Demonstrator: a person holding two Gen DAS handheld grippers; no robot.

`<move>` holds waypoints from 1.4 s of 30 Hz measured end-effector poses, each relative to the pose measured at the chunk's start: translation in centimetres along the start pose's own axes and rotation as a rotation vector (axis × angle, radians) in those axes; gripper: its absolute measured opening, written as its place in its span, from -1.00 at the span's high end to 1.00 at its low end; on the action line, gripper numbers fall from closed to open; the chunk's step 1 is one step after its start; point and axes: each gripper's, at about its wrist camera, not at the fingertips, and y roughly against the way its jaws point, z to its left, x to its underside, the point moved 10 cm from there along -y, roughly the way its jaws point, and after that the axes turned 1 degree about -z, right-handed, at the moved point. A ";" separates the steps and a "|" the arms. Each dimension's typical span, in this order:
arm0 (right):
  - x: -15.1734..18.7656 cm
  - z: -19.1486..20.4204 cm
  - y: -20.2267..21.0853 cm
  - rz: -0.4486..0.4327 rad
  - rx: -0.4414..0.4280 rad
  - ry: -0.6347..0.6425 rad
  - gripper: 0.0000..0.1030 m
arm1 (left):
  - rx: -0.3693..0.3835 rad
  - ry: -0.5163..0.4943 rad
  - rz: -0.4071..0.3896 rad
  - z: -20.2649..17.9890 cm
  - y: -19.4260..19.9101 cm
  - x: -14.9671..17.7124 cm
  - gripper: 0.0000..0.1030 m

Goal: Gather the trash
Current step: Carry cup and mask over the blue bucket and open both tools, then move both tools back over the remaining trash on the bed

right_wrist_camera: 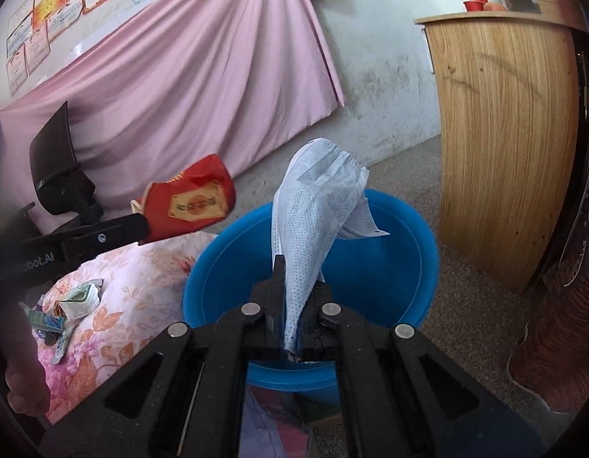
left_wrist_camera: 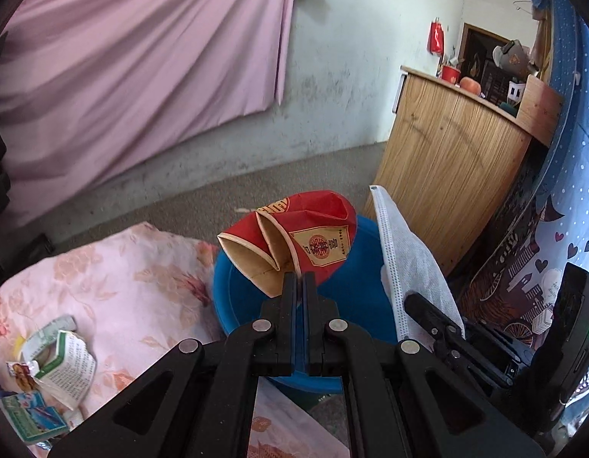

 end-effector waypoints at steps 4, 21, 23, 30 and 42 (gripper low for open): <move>0.4 0.0 -0.9 0.032 -0.006 -0.006 0.32 | 0.011 0.032 0.055 0.4 -1.1 0.5 0.98; -2.9 2.7 2.8 -0.084 0.004 0.029 -0.61 | -0.063 0.127 -0.203 6.1 9.4 0.6 -0.12; -3.7 3.9 4.0 -0.122 -0.002 0.050 -0.74 | -0.089 0.127 -0.259 6.9 11.5 0.8 -0.32; -5.4 8.4 8.4 -0.259 -0.037 0.132 -1.00 | -0.227 0.127 -0.437 10.2 18.6 2.4 -0.97; -5.9 17.3 13.9 -0.487 -0.214 0.201 -1.00 | -0.398 0.230 -0.562 17.4 26.7 6.8 -0.97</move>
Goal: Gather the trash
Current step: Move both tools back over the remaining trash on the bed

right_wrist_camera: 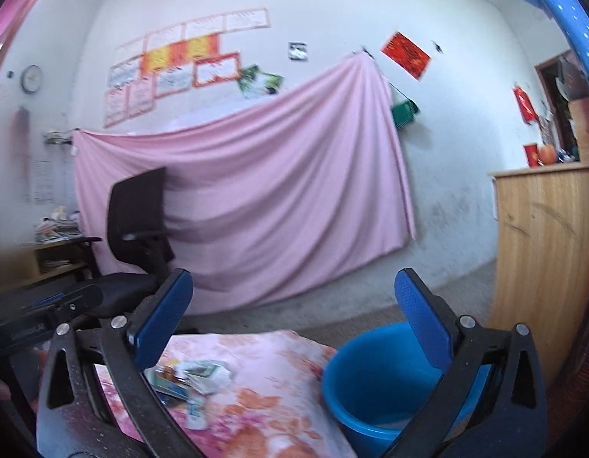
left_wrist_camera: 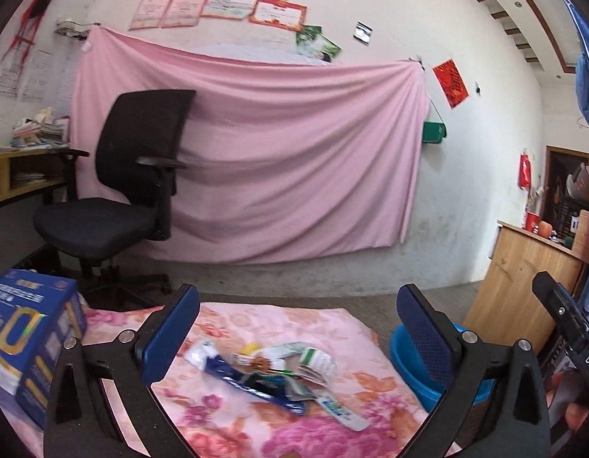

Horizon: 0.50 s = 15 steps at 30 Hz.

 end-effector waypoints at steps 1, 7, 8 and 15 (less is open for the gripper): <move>-0.1 0.4 0.0 -0.007 -0.006 0.003 -1.00 | -0.013 -0.003 -0.012 0.6 0.4 -0.2 -0.97; -0.3 4.7 0.2 -0.051 -0.075 0.038 -1.00 | -0.067 -0.033 -0.070 4.0 2.6 -0.7 -0.97; -0.3 5.4 0.1 -0.054 -0.086 0.048 -1.00 | -0.075 -0.042 -0.075 4.4 3.1 -0.4 -0.97; 2.1 8.8 -1.6 0.012 -0.128 0.132 -1.00 | -0.113 -0.092 -0.047 7.2 3.4 1.1 -0.97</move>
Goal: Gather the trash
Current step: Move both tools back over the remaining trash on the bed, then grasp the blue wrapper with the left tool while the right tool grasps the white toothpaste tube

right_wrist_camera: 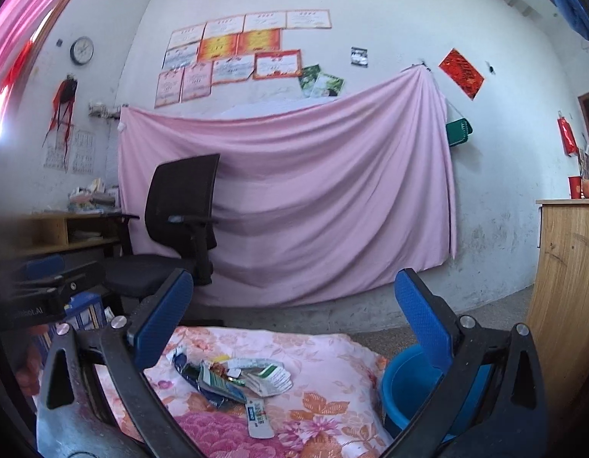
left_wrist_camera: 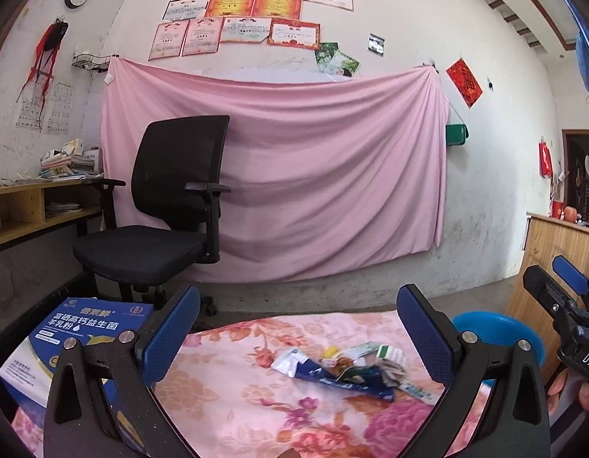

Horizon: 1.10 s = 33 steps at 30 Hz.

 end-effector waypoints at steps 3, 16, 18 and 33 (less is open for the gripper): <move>1.8 0.4 -1.4 0.077 0.017 0.032 -1.00 | -0.003 -0.022 0.055 0.4 -1.1 1.3 -0.97; 8.3 -2.5 -5.8 0.402 0.025 -0.117 -1.00 | 0.023 0.006 0.379 1.1 -7.1 8.0 -0.92; 9.4 -2.3 -6.4 0.467 0.007 -0.116 -1.00 | 0.037 -0.003 0.415 0.6 -7.7 8.8 -0.87; 15.6 0.3 -7.0 0.795 -0.174 -0.146 -0.45 | 0.201 0.203 0.716 -2.7 -11.8 13.8 0.25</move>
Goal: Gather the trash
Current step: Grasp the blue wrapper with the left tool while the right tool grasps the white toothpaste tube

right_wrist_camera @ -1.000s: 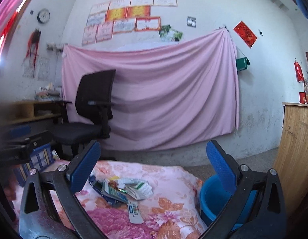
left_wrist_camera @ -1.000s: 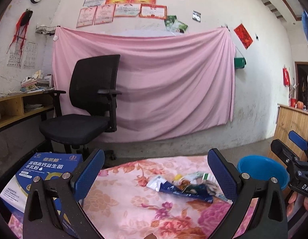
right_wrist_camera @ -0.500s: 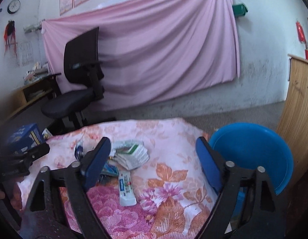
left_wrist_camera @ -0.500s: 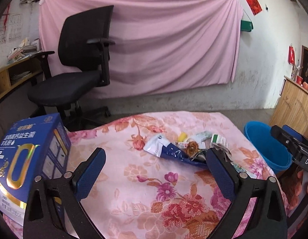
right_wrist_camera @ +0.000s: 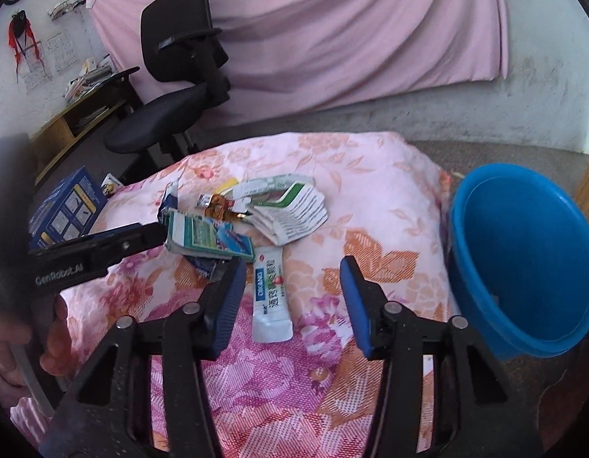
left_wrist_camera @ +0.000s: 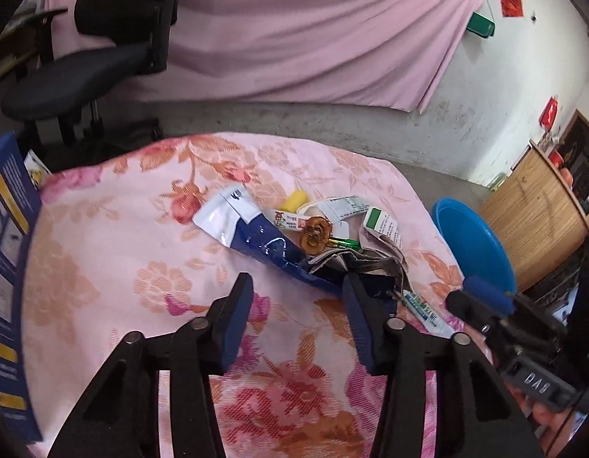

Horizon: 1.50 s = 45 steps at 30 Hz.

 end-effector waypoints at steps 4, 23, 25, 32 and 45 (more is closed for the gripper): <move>0.6 0.7 -1.0 0.055 -0.015 0.022 -0.39 | 0.032 0.061 0.035 -0.3 -0.9 -0.2 0.41; 1.6 1.0 -2.6 0.137 -0.011 0.042 0.03 | 0.086 0.164 0.044 0.0 -0.5 -0.5 1.00; 1.5 0.8 -2.5 0.131 -0.004 0.032 0.03 | 0.085 0.139 0.051 -0.2 -0.5 -0.2 1.00; 1.0 -1.0 -1.7 0.093 -0.001 -0.045 0.04 | 0.063 0.004 0.031 -1.9 -0.2 1.1 0.26; 1.1 -3.6 -0.5 0.070 -0.017 -0.131 0.04 | -0.036 -0.212 0.084 -6.1 -3.4 1.6 0.11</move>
